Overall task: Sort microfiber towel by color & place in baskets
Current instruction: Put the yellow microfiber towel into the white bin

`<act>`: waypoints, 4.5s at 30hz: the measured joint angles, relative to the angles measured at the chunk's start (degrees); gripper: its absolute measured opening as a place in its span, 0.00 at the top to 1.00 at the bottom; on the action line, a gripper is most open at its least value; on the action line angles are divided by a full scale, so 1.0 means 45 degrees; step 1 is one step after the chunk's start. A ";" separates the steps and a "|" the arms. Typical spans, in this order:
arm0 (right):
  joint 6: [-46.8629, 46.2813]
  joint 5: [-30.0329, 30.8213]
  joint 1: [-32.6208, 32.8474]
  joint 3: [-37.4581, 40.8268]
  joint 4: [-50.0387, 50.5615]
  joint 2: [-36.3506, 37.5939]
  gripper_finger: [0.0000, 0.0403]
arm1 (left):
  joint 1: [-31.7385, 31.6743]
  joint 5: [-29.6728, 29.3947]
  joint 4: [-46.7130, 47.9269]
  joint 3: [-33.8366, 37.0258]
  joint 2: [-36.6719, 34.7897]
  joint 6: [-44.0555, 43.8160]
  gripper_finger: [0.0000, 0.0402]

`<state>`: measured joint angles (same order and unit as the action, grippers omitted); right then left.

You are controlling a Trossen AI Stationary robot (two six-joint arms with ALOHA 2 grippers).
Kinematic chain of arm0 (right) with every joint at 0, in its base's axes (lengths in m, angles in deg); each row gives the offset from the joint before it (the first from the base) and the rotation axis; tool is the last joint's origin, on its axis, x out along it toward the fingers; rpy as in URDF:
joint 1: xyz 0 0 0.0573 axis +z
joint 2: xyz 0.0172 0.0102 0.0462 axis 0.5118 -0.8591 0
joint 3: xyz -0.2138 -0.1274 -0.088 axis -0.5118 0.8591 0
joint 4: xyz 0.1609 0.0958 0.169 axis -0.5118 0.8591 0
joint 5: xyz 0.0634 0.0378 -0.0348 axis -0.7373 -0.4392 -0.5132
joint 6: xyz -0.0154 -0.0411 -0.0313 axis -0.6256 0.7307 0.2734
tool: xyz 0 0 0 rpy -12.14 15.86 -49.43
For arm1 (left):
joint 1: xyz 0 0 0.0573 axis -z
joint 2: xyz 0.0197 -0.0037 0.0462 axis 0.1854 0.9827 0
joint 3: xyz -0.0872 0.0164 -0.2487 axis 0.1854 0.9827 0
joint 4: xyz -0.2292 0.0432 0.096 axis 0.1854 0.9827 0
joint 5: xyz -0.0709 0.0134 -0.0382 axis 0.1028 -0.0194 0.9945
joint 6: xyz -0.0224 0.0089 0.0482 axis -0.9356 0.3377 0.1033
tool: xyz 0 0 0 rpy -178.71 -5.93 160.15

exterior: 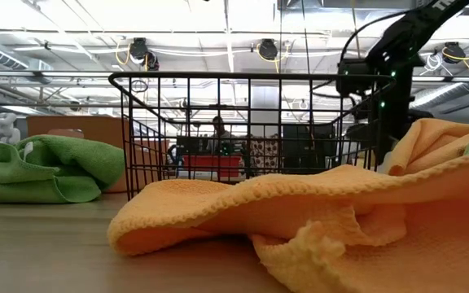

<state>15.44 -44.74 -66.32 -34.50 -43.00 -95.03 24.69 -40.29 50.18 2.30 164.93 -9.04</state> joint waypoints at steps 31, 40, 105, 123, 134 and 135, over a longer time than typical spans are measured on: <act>-0.0904 -0.1028 0.1161 -0.0005 0.1450 0.3494 0.89 | -0.0004 0.0423 -0.0049 0.0000 0.0000 -0.0024 0.53; -0.0859 -0.0265 0.1108 -0.0005 0.1426 0.1819 0.97 | -0.0001 0.0423 -0.0046 -0.0002 0.0000 -0.0015 0.53; 0.0338 -0.0744 0.0036 0.1438 -0.2835 0.1907 0.96 | -0.0010 0.0636 -0.0024 -0.0003 0.0000 0.0051 0.53; 0.0438 -0.0635 -0.0849 0.1438 -0.2641 -0.0867 1.00 | -0.0010 0.0676 -0.0005 -0.0002 0.0000 0.0044 0.53; 0.0671 -0.0819 -0.0849 0.1438 -0.1563 0.1745 1.00 | -0.0015 0.1010 0.0029 0.0001 0.0005 0.0039 0.53; 0.0666 -0.0940 -0.0849 0.1438 -0.1446 0.2167 1.00 | -0.0013 0.1017 0.0029 -0.0002 0.0005 0.0039 0.53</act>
<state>18.44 -48.97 -70.13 -28.03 -49.51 -85.28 24.64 -35.72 50.31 2.29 164.95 -8.87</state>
